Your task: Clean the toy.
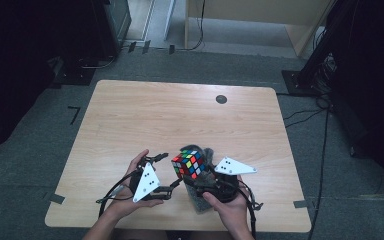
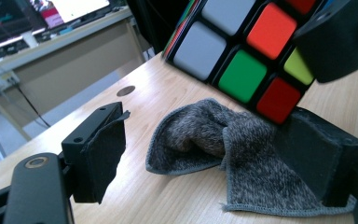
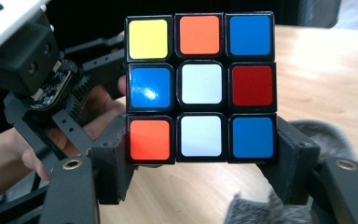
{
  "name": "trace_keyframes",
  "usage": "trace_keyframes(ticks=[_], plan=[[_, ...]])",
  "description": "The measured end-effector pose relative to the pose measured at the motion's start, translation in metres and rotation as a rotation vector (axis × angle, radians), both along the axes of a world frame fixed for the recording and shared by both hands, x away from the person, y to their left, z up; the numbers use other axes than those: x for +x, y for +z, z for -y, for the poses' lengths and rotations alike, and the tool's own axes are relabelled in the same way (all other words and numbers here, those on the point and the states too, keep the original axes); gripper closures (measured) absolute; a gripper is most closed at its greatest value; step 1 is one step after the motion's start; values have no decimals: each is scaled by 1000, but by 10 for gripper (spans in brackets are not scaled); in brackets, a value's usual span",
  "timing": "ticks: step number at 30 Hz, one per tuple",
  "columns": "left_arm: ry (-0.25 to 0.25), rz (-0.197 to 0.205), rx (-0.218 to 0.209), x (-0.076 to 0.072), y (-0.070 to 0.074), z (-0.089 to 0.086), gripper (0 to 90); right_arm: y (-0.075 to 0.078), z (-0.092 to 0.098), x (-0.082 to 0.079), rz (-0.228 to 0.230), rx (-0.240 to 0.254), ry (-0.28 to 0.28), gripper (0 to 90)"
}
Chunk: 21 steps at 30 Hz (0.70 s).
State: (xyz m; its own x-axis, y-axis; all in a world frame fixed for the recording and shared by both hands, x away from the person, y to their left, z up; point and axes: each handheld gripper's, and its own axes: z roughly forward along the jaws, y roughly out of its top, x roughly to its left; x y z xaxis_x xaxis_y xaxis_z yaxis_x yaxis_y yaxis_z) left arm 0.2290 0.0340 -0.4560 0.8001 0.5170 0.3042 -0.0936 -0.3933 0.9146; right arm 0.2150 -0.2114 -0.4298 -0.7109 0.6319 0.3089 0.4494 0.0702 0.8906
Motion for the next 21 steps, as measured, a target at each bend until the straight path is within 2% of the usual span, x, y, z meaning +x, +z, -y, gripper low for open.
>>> trace_keyframes(ticks=[4, 8, 13, 15, 18, 21], plan=[[-21, 58, 34, -4, -3, 5, 212, -2, -2, 2, -61, 10, 14, 344], [-29, 87, 62, -7, -6, 8, 227, -4, -5, 4, -130, 32, 53, 343], [-30, 120, 75, -11, -8, 9, 315, -7, -9, 5, -146, 28, 56, 337], [-32, 110, 63, -12, -7, 9, 327, -7, -7, 6, -149, 50, 55, 332], [-38, 59, 31, -10, -6, 6, 333, -6, -3, 7, -145, 82, 67, 319], [-6, 16, 17, -5, -4, 1, 336, -3, 6, 7, -125, 133, 55, 297]])
